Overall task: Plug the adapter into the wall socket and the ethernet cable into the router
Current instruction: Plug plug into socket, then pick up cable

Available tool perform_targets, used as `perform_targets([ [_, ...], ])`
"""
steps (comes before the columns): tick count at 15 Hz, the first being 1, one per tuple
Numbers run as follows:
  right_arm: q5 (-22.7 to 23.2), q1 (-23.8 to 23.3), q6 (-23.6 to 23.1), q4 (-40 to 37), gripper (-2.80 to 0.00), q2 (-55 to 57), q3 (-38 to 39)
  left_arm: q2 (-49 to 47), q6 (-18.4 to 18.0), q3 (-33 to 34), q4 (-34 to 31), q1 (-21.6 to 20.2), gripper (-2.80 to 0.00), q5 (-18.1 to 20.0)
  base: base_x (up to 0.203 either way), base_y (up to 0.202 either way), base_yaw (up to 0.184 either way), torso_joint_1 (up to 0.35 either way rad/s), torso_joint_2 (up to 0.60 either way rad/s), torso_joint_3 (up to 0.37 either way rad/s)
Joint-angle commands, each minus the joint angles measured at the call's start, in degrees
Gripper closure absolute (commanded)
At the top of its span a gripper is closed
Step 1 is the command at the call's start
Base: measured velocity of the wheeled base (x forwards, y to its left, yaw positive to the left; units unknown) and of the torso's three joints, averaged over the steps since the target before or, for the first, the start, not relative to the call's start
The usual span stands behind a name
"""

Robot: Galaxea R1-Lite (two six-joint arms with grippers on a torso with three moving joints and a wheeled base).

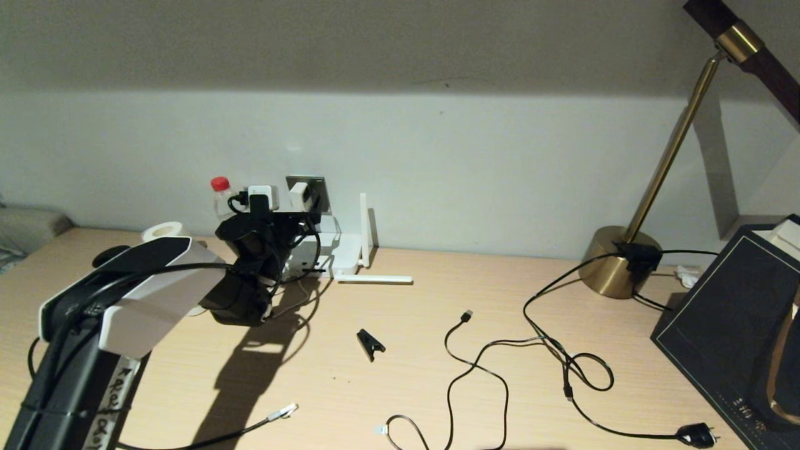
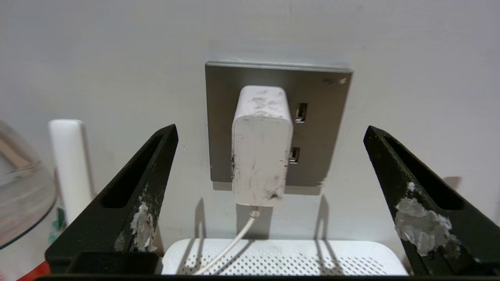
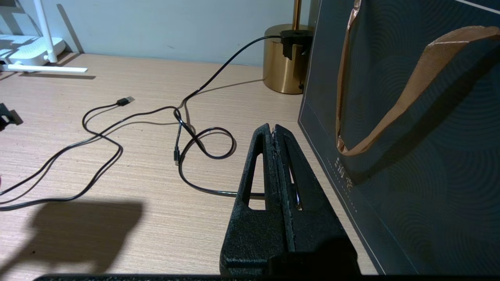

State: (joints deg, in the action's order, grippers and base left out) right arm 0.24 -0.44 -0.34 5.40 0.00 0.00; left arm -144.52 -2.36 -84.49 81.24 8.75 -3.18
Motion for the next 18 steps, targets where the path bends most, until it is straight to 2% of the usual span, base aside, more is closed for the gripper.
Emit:
perform_targets([
  [1, 0.02, 0.00, -0.01, 0.05, 0.00, 0.02, 2.02, 6.24, -0.01, 6.69, 1.49, 0.13, -2.80, 0.27, 0.000, 0.000, 0.000, 0.000, 0.00, 0.000],
  [4, 0.02, 0.00, -0.01, 0.05, 0.00, 0.09, 2.02, 15.09, -0.21, 16.54, 1.99, 0.46, -2.80, 1.79, 0.000, 0.000, 0.000, 0.000, 0.00, 0.000],
  [5, 0.02, 0.00, -0.01, -0.02, 0.00, 0.00, 2.02, 18.22, -0.75, 20.08, 1.94, 0.57, -2.80, 3.39, 0.000, 0.000, 0.000, 0.000, 0.00, 0.000],
  [7, 0.02, 0.00, -0.01, 0.05, 0.00, 0.00, 2.02, 25.90, -3.58, 29.28, 0.57, 0.68, -2.80, 10.28, 0.000, 0.000, 0.000, 0.000, 0.00, 0.000],
  [11, 0.02, 0.00, -0.01, 0.05, 0.00, 0.02, 2.02, 35.46, -13.19, 43.93, -5.54, 1.03, -2.80, 24.04, 0.000, 0.000, 0.000, 0.000, 0.00, 0.000],
  [13, 0.02, 0.00, -0.01, 0.05, 0.00, 0.00, 2.02, 38.48, -18.11, 47.37, -11.56, 1.14, -2.80, 28.57, 0.000, 0.000, 0.000, 0.000, 0.00, 0.000],
  [15, 0.02, 0.00, -0.01, 0.05, 0.00, 0.09, 2.02, 41.14, -21.12, 48.05, -18.00, 1.10, -2.80, 31.23, 0.000, 0.000, 0.000, 0.000, 0.00, 0.000],
  [18, 0.02, 0.00, -0.01, 0.05, 0.00, 0.00, 2.02, 47.44, -27.52, 46.24, -39.39, 1.09, -2.80, 33.95, 0.000, 0.000, 0.000, 0.000, 0.00, 0.000],
])
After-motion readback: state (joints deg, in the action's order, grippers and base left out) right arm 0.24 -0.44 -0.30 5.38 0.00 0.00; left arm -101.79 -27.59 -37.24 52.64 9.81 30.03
